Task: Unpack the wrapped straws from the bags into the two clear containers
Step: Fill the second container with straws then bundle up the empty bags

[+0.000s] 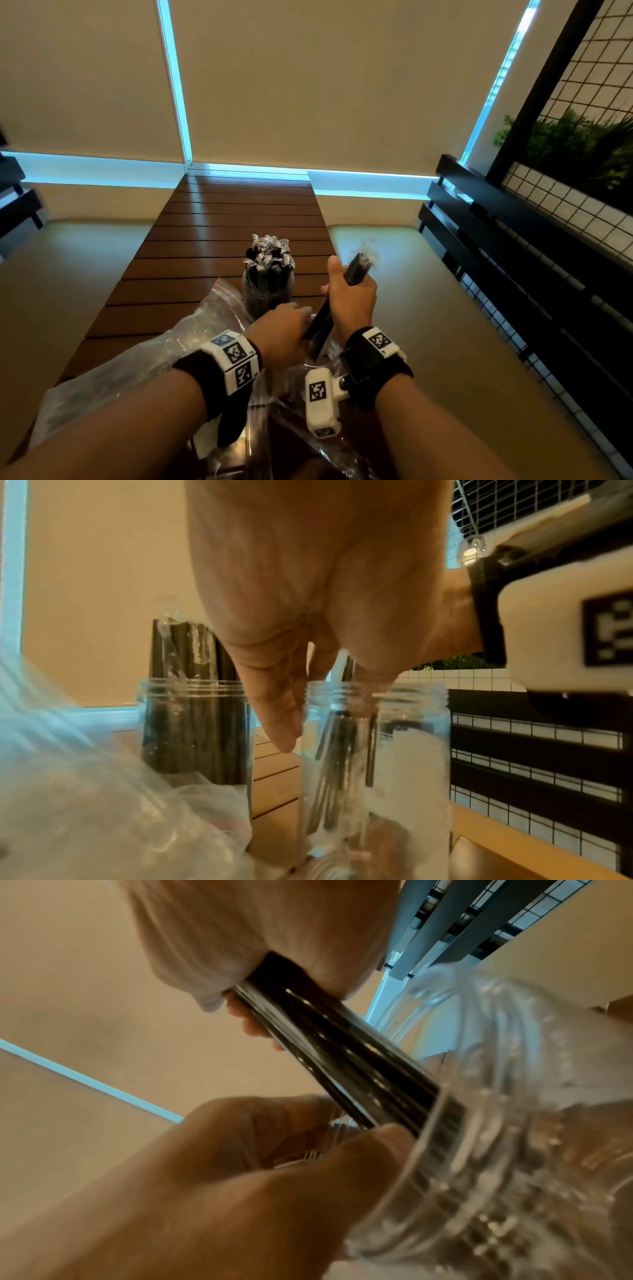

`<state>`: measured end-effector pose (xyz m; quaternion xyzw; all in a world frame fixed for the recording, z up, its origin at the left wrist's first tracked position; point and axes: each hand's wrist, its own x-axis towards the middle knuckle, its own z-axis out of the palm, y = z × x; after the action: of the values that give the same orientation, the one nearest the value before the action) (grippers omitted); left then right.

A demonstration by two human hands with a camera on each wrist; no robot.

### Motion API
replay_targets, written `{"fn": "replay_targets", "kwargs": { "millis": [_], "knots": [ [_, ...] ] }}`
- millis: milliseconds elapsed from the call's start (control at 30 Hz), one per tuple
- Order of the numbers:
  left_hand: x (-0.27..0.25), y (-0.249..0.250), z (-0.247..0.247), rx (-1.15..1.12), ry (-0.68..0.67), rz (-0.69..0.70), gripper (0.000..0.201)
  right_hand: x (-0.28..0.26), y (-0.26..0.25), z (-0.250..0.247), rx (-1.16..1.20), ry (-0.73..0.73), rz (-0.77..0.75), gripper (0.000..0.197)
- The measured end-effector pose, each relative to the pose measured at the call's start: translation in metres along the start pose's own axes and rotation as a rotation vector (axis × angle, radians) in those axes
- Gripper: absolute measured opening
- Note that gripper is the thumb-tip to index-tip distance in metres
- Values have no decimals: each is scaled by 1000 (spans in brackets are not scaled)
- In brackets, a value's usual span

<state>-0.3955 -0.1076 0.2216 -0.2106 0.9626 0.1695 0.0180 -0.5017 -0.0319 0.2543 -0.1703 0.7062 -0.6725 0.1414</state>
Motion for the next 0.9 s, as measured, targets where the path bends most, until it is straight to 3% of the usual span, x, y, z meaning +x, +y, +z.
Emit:
{"fn": "replay_targets", "kwargs": {
  "millis": [100, 233, 333, 400, 467, 533, 600, 633, 733, 833, 900],
  "knots": [
    [-9, -1, -7, 61, 1, -52, 38, -10, -1, 6, -1, -15, 1, 37],
    [-25, -4, -16, 20, 119, -96, 83, -11, -19, 7, 17, 18, 2, 41],
    [-42, 1, -32, -339, 357, -68, 70, -14, -56, 2, 168, 31, -43, 32],
    [-49, 5, -46, -556, 547, -118, 54, -17, -93, -6, 314, 63, -124, 27],
    [-52, 9, -62, -707, 649, -197, 52, -22, -130, -15, 478, 63, -217, 26],
    [-53, 13, -77, -1120, 566, -244, 64, -30, -157, -20, 604, 22, -270, 28],
    [-56, 21, -92, -1632, 370, -233, 77, -42, -168, -19, 683, -29, -275, 30],
    [-60, 25, -100, -1768, 295, -222, 83, -47, -168, -16, 692, -48, -262, 30],
    [-63, 33, -116, -1851, 244, -192, 84, -61, -158, -8, 650, -75, -216, 25],
    [-64, 25, -113, -1895, 281, -263, 79, -69, -143, -1, 608, -103, -177, 19],
    [-64, 18, -101, -1910, 231, -298, 76, -69, -136, 2, 585, -92, -170, 14]
  ]
}}
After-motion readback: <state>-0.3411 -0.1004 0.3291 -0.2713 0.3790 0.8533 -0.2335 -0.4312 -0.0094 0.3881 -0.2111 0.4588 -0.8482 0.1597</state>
